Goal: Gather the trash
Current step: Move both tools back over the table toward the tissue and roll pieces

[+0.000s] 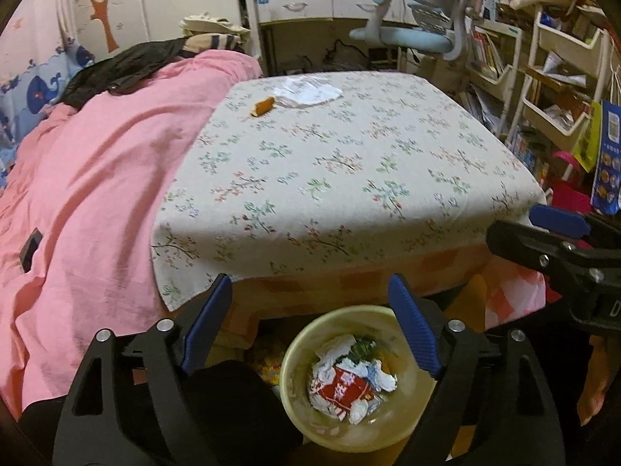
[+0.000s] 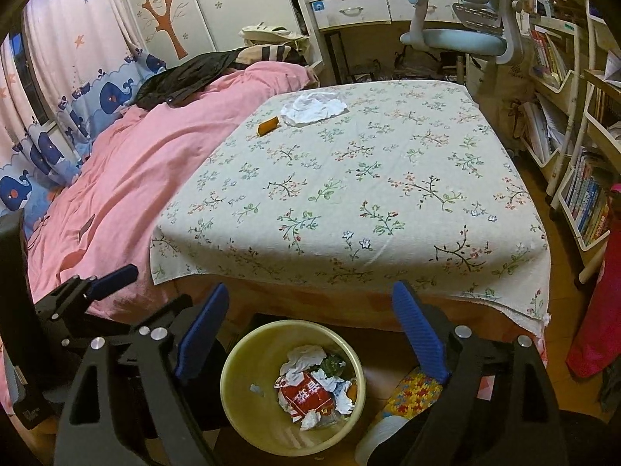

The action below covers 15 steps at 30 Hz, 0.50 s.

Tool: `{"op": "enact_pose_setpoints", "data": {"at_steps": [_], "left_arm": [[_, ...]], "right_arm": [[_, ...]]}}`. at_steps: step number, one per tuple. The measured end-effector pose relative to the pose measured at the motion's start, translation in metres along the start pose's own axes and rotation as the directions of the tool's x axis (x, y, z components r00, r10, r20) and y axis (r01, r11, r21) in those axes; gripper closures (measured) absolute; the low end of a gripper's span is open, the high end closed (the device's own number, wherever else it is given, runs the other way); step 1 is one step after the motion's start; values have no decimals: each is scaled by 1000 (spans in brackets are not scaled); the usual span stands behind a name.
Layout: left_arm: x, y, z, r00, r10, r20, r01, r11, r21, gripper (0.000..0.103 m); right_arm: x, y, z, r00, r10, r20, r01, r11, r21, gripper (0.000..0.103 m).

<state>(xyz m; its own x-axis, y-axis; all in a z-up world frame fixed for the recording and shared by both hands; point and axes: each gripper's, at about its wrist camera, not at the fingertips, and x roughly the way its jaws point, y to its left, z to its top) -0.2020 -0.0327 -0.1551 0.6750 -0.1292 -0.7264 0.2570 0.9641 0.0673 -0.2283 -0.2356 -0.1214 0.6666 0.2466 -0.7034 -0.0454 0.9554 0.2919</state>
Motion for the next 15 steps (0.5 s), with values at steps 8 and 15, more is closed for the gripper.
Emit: {"op": "enact_pose_setpoints", "data": {"at_steps": [8, 15], "left_arm": [[-6, 20, 13, 995, 58, 80, -52, 996, -78, 19], [-1, 44, 54, 985, 101, 139, -83, 988, -129, 19]], "right_arm": [[1, 2, 1, 1000, -7, 0, 7, 1000, -16, 18], [5, 10, 18, 1000, -7, 21, 8, 998, -61, 17]]}}
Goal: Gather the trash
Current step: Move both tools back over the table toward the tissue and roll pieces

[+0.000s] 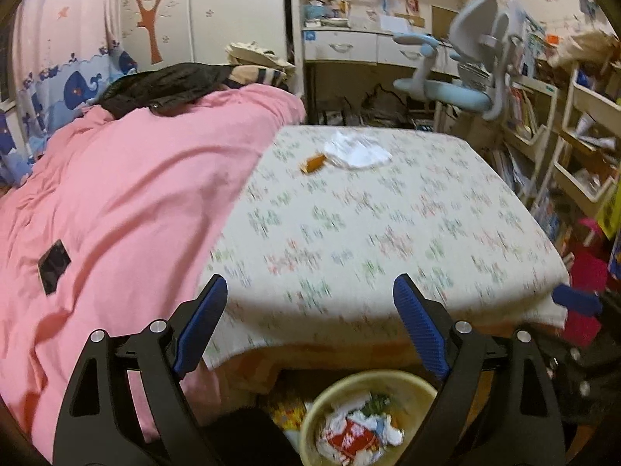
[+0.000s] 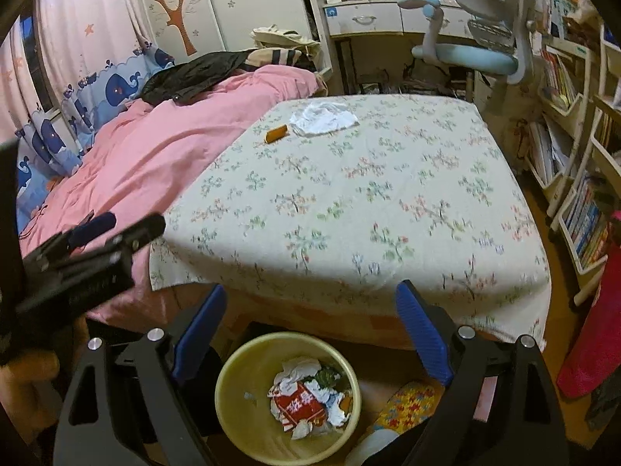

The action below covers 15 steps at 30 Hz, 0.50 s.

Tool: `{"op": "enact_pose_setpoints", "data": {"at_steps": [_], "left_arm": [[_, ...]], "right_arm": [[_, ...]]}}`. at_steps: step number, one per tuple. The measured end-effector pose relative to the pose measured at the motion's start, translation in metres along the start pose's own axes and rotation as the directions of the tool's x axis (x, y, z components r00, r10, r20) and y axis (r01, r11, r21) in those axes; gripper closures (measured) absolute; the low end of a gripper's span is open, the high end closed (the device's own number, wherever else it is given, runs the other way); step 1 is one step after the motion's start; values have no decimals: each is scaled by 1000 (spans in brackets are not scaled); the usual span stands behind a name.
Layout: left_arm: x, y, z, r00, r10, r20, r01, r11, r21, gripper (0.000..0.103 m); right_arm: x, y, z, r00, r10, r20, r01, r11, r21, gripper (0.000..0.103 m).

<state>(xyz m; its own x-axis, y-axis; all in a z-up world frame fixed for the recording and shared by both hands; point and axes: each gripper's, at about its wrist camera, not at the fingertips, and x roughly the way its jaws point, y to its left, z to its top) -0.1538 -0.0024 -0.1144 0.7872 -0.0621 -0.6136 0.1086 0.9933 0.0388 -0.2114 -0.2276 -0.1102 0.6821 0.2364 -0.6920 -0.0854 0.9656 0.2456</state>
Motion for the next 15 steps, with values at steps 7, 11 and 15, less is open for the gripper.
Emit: {"op": "enact_pose_setpoints", "data": {"at_steps": [7, 11, 15], "left_arm": [[55, 22, 51, 998, 65, -11, -65, 995, -70, 19], [98, 31, 76, 997, 65, -52, -72, 989, -128, 19], [141, 28, 108, 995, 81, -52, -88, 987, -135, 19]], "right_arm": [[30, -1, 49, 1000, -11, 9, 11, 999, -48, 17], [62, -2, 86, 1000, -9, 11, 10, 998, -67, 17], [99, -5, 124, 1000, 9, 14, -8, 999, -44, 17]]}}
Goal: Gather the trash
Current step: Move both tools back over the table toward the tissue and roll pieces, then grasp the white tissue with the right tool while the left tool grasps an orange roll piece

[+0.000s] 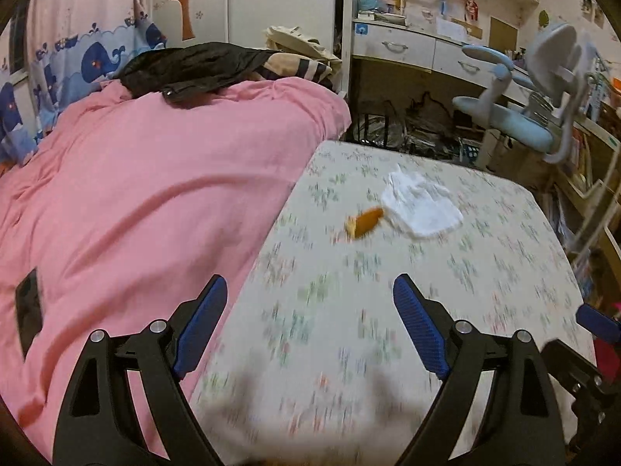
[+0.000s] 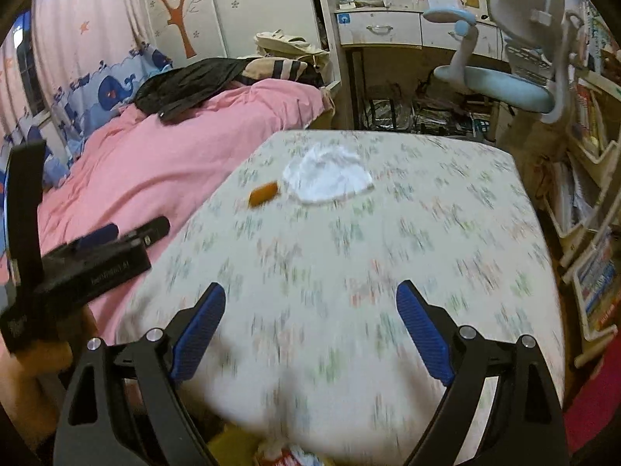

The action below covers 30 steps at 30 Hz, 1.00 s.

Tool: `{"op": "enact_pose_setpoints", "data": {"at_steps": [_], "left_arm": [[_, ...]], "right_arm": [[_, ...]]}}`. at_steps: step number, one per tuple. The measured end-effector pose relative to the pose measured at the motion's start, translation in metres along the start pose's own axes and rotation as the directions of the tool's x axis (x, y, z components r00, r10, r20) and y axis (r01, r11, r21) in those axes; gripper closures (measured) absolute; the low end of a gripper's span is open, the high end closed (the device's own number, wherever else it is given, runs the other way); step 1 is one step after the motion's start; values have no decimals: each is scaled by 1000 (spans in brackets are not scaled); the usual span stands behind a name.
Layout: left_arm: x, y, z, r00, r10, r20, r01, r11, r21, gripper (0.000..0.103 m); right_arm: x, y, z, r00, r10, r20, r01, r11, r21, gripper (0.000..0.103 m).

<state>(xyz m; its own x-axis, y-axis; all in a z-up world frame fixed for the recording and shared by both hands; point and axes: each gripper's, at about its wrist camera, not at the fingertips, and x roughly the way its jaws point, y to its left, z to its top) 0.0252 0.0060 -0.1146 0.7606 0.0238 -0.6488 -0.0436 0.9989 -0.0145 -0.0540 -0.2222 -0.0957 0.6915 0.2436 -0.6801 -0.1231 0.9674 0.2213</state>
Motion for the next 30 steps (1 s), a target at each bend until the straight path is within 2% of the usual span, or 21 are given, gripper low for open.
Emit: {"op": "enact_pose_setpoints", "data": {"at_steps": [7, 12, 17, 18, 19, 20, 22, 25, 27, 30], "left_arm": [[73, -11, 27, 998, 6, -62, -7, 1000, -12, 19], [105, -22, 40, 997, 6, -78, -4, 1000, 30, 19], [132, -23, 53, 995, -21, -100, 23, 1000, 13, 19], [139, -27, 54, 993, -14, -113, 18, 999, 36, 19], [145, -31, 55, 993, -12, -121, 19, 998, 62, 19], [148, -33, 54, 992, -10, -125, 20, 997, 80, 19], [155, -38, 55, 991, -19, -131, 33, 994, 108, 19], [159, -42, 58, 991, -26, -128, 43, 991, 125, 19], [162, -44, 59, 991, -35, -129, 51, 991, 123, 19], [167, -48, 60, 991, -40, -129, 58, 988, 140, 19]], "right_arm": [[83, -6, 62, 1000, 19, -22, -18, 999, 42, 17], [141, -15, 88, 998, 27, -65, -21, 995, 97, 17], [182, -11, 97, 993, 32, -116, -22, 996, 82, 19], [189, -11, 98, 990, 30, -135, -20, 997, 73, 28], [194, -14, 99, 988, 33, -153, -22, 997, 72, 42], [200, -18, 97, 984, 35, -175, -22, 997, 75, 50], [196, -29, 93, 984, 42, -173, -28, 996, 83, 70], [186, -44, 86, 982, 43, -183, -28, 996, 81, 92], [178, -48, 79, 980, 37, -194, -26, 998, 60, 97], [162, -51, 66, 977, 38, -212, -32, 999, 30, 98]]}}
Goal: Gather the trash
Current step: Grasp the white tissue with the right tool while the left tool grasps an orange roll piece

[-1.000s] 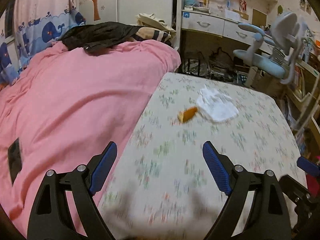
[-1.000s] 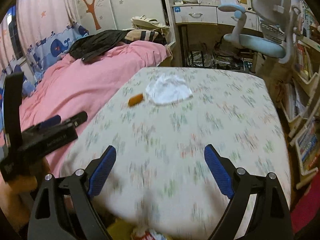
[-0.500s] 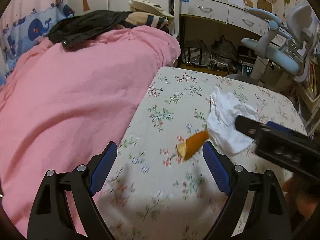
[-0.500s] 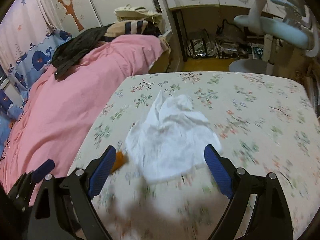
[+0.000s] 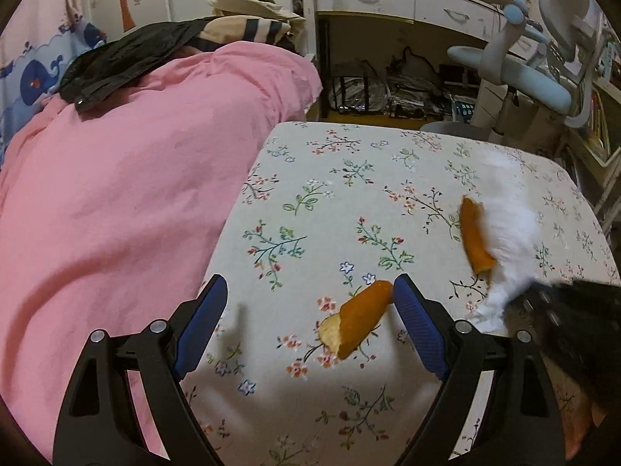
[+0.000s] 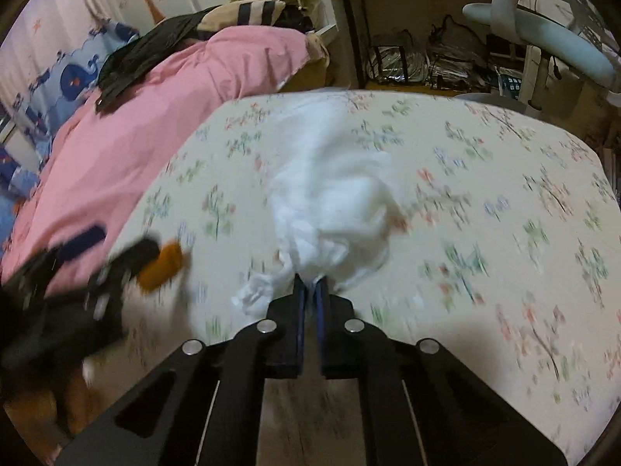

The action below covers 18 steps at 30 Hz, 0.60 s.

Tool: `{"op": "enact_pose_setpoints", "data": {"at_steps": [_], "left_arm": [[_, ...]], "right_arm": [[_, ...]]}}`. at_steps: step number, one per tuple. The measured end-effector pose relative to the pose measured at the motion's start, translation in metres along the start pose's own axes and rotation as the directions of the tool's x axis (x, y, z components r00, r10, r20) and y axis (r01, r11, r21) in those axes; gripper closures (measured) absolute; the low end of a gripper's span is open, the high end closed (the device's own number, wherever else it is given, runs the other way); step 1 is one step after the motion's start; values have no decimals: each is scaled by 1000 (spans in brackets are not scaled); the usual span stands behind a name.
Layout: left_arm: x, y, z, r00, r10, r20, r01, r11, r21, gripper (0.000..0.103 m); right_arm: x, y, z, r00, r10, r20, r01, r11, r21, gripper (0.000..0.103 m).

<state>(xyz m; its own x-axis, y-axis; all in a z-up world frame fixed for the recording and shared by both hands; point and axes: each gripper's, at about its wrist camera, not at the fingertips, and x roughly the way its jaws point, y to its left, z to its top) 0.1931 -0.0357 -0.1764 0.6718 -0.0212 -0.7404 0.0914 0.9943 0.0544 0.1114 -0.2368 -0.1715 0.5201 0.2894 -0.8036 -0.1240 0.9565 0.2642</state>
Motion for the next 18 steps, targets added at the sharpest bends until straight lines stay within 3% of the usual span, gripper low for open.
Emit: {"op": "enact_pose_setpoints", "data": {"at_steps": [5, 8, 10, 11, 12, 14, 18], "left_arm": [[13, -7, 3, 1000, -19, -17, 19, 999, 25, 23], [17, -6, 4, 996, -85, -35, 85, 996, 14, 41], [20, -7, 3, 993, -112, -49, 112, 994, 12, 56], [24, -8, 2, 991, -116, -68, 117, 993, 15, 69], [24, -8, 0, 991, -116, -73, 118, 993, 14, 74], [24, -6, -1, 989, -133, -71, 133, 991, -1, 84], [25, 3, -1, 981, -181, -76, 179, 983, -38, 86]], "right_arm": [[-23, -1, -24, 998, 39, -50, -39, 999, -12, 100], [-36, 1, -35, 993, 68, -99, -72, 997, -30, 100], [-46, 1, -41, 991, 69, -113, -73, 997, -37, 99], [-50, 0, -43, 990, 85, -116, -89, 996, -27, 99], [-53, -1, -44, 989, 97, -107, -99, 995, -14, 97], [-56, -3, -40, 993, 95, -76, -96, 995, -3, 91], [-52, -1, -33, 998, 69, -17, -68, 998, 14, 55]]}}
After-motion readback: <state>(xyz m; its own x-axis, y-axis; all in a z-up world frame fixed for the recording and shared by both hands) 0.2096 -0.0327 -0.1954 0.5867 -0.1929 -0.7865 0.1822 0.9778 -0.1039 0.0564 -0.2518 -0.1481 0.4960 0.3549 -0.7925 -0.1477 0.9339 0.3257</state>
